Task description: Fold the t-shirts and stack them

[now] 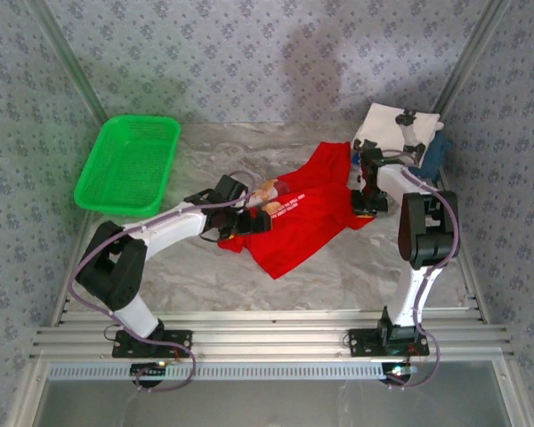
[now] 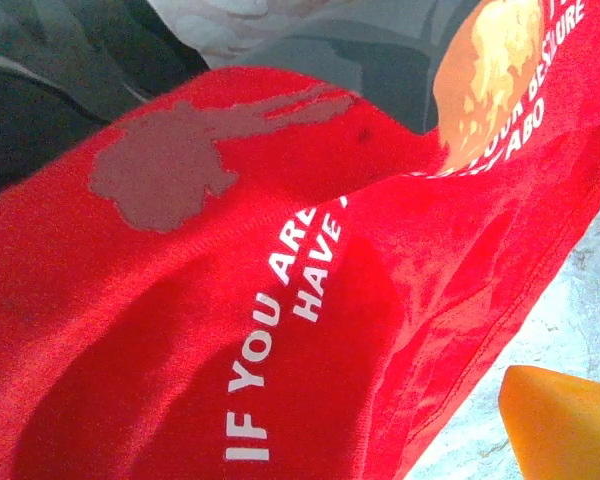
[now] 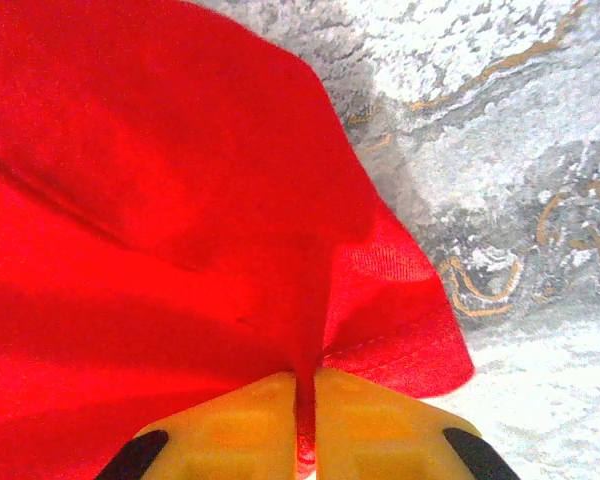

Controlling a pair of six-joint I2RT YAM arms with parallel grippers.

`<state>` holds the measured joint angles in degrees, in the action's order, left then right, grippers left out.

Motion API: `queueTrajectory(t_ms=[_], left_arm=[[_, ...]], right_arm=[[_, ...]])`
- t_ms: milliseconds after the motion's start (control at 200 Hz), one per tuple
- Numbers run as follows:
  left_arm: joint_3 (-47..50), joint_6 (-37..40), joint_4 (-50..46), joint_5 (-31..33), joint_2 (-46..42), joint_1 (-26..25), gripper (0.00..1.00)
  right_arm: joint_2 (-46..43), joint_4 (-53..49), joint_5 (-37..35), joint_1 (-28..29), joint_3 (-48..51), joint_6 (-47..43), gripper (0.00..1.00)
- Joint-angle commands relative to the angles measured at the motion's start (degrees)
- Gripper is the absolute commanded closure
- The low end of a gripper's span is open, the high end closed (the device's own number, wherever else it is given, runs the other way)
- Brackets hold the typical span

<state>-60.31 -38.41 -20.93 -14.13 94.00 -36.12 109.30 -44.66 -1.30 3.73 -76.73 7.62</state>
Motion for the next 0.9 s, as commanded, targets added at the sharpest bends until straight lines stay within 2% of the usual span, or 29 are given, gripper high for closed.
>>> queueTrajectory(t_ms=[0, 195, 415, 530, 605, 715, 814, 894], left_arm=[[-0.22, 0.36, 1.01, 0.16, 0.92, -0.34, 0.04], [-0.20, 0.57, 0.80, 0.31, 1.18, -0.34, 0.04], [0.15, 0.28, 0.65, 0.70, 1.76, -0.28, 0.04], [-0.48, -0.38, -0.77, 2.25, 2.83, -0.19, 0.04], [-1.06, -1.24, -2.34, 3.63, 4.08, 0.11, 0.09], [-2.92, -3.52, -6.21, 5.81, 7.82, 1.40, 0.20], [-4.84, -5.04, -7.97, 6.40, 11.91, 2.59, 0.27], [-7.12, -5.03, -10.04, 7.96, 14.90, 2.91, 0.28]], right_arm=[[-1.89, -2.58, -0.56, -0.39, -1.09, -1.29, 0.88], [-2.72, -2.59, -0.01, -0.34, -1.21, -1.11, 0.95], [-4.34, -5.08, 1.89, -0.35, -3.35, -1.80, 0.95], [-5.76, -8.02, 4.07, -0.38, -5.08, -2.42, 1.00], [-7.49, -10.42, 5.92, -0.37, -6.64, -2.93, 1.00], [-10.81, -14.36, 8.16, -0.50, -9.76, -3.13, 1.00], [-13.16, -18.21, 13.87, -0.80, -13.95, -3.13, 1.00], [-14.94, -20.96, 19.34, -1.31, -17.43, -2.60, 1.00]])
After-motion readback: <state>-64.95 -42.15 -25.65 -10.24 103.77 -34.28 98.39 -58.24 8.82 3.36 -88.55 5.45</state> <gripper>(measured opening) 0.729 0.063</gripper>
